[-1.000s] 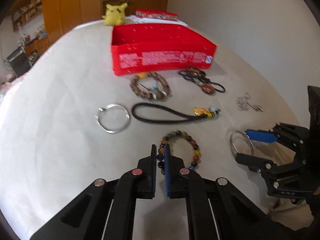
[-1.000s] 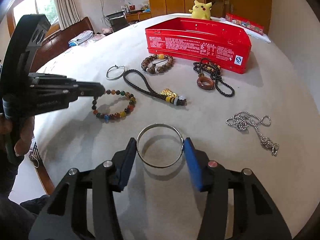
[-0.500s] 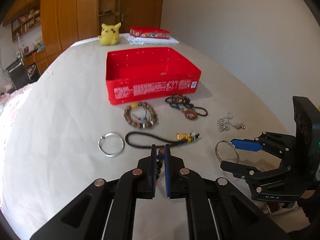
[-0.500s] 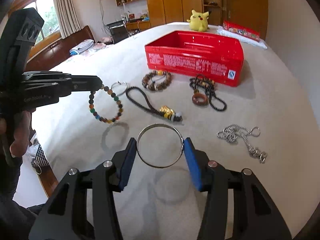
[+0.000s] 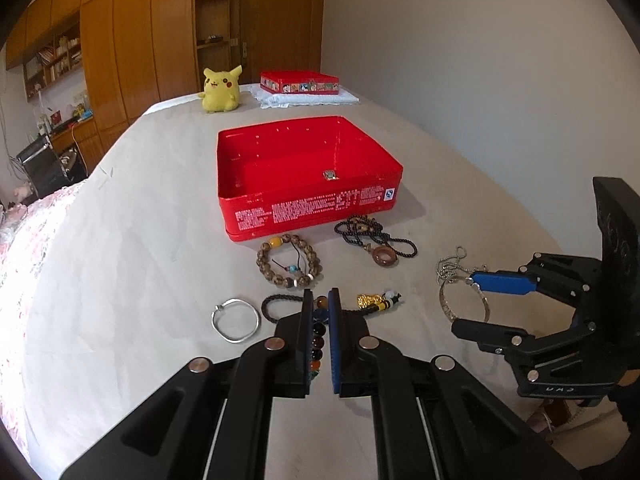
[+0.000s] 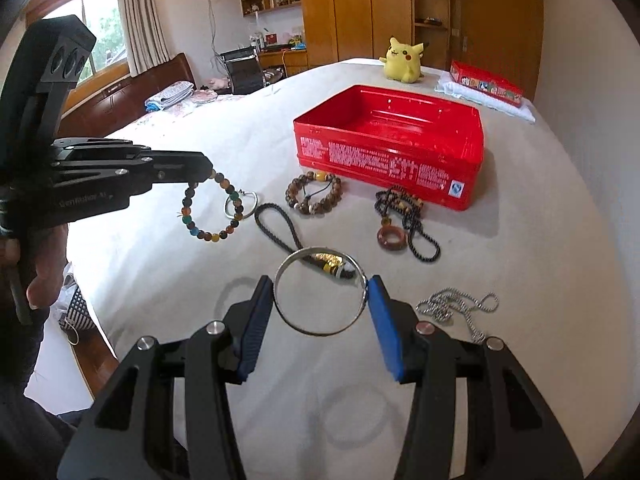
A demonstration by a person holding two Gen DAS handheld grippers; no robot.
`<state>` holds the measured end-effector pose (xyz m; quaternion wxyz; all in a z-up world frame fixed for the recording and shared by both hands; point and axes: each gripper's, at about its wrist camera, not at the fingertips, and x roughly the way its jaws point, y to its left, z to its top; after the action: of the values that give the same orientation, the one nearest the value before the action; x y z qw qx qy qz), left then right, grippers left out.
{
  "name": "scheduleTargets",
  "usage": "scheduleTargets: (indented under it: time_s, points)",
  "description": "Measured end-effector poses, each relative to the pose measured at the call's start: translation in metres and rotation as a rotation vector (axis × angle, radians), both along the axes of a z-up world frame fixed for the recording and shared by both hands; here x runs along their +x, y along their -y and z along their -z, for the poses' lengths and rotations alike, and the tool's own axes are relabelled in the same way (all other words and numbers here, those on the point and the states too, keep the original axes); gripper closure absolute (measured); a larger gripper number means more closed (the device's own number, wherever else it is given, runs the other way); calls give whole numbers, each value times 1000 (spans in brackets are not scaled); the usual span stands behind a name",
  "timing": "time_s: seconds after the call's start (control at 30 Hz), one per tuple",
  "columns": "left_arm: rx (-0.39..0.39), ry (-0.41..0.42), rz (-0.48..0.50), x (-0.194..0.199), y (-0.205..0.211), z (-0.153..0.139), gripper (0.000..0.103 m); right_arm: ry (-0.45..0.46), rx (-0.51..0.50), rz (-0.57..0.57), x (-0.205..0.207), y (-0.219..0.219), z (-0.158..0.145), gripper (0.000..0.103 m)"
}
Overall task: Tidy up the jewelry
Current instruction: 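Carry the bead bracelet with the left tool while the right tool carries the bangle to the tray, then release the bead bracelet into the red tray while the right tool releases the bangle there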
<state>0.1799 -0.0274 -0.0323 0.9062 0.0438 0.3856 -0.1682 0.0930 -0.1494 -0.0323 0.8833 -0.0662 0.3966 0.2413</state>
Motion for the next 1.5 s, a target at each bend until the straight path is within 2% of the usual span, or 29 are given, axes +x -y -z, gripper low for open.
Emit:
scheduleTargets:
  time_s: [0.27, 0.57, 0.8, 1.0, 1.17, 1.33, 1.5]
  points:
    - [22, 31, 6, 11, 1, -13, 97, 16, -11, -15, 17, 2, -18, 55]
    - [59, 79, 19, 41, 5, -36, 97, 37, -5, -30, 57, 6, -47, 55]
    - [67, 121, 23, 83, 6, -62, 97, 25, 27, -30, 108, 7, -66, 55]
    - [49, 141, 21, 139, 6, -82, 97, 18, 24, -17, 166, 4, -77, 55]
    - [49, 104, 26, 185, 11, -73, 97, -34, -11, 7, 215, -2, -56, 55]
    - [52, 19, 26, 229, 17, -35, 97, -106, -51, 24, 254, -5, -17, 55]
    - [49, -61, 23, 255, 19, 7, 97, -167, -83, 40, 278, -4, 20, 55]
